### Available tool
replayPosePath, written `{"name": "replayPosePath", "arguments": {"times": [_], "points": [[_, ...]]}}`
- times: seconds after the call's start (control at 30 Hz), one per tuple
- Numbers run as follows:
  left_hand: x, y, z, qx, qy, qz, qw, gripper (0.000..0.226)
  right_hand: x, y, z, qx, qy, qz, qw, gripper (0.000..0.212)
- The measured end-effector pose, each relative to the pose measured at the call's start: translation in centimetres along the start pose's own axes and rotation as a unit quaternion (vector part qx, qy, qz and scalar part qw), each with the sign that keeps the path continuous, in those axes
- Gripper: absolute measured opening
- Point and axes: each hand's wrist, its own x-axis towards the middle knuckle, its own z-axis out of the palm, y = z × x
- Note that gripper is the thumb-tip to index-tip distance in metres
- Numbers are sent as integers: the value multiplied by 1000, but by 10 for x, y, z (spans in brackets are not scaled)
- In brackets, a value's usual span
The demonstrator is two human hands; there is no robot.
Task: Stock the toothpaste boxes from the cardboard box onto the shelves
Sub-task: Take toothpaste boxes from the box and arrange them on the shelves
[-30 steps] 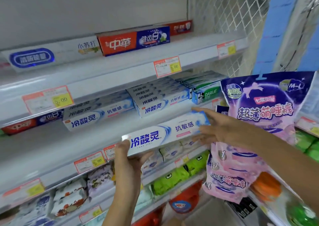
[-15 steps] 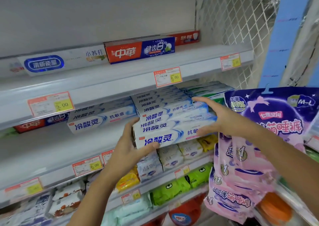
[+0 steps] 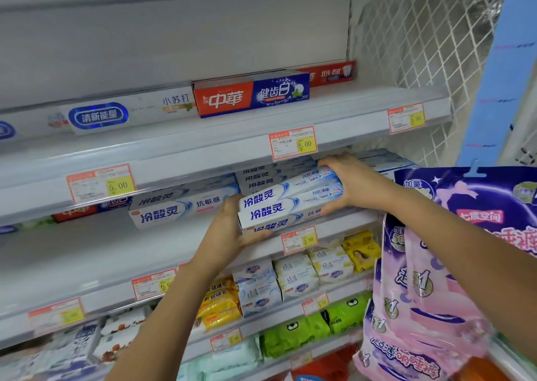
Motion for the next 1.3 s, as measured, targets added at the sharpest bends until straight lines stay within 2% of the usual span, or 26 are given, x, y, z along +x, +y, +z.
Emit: {"name": "replayPosePath", "arguments": {"times": [0.1, 0.23, 0.47, 0.53, 0.6, 0.77, 1.03, 1.1, 1.17, 1.23, 1.3], "points": [[-1, -2, -1, 32, -4, -10, 999, 86, -1, 7, 1, -16, -38, -7, 999, 95], [-1, -3, -1, -1, -3, -38, 999, 95, -2, 12, 3, -59, -92, -20, 994, 87], [3, -2, 3, 1, 19, -65, 998, 95, -1, 10, 4, -31, -97, 7, 995, 90], [3, -1, 5, 16, 14, -82, 996, 92, -5, 9, 5, 0, -83, 15, 996, 86], [3, 0, 8, 60, -13, -93, 994, 78, -13, 7, 10, 37, -46, 25, 998, 78], [5, -1, 17, 92, -37, -78, 992, 58, -45, 4, 37, 60, 105, 35, 992, 58], [14, 2, 26, 125, -58, -91, 986, 66, -67, 15, 62, 136, 107, 85, 981, 48], [14, 3, 25, 106, -67, -93, 988, 66, -65, 18, 57, 139, 109, 80, 981, 46], [10, 6, 20, 30, -62, -94, 993, 64, -62, 18, 49, 150, 106, 67, 981, 47], [5, 10, 15, -51, -28, -95, 994, 71, -57, 17, 39, 147, 102, 56, 982, 51], [0, 13, 11, -73, 15, -89, 993, 79, -48, 16, 30, 140, 73, 57, 986, 57]]}}
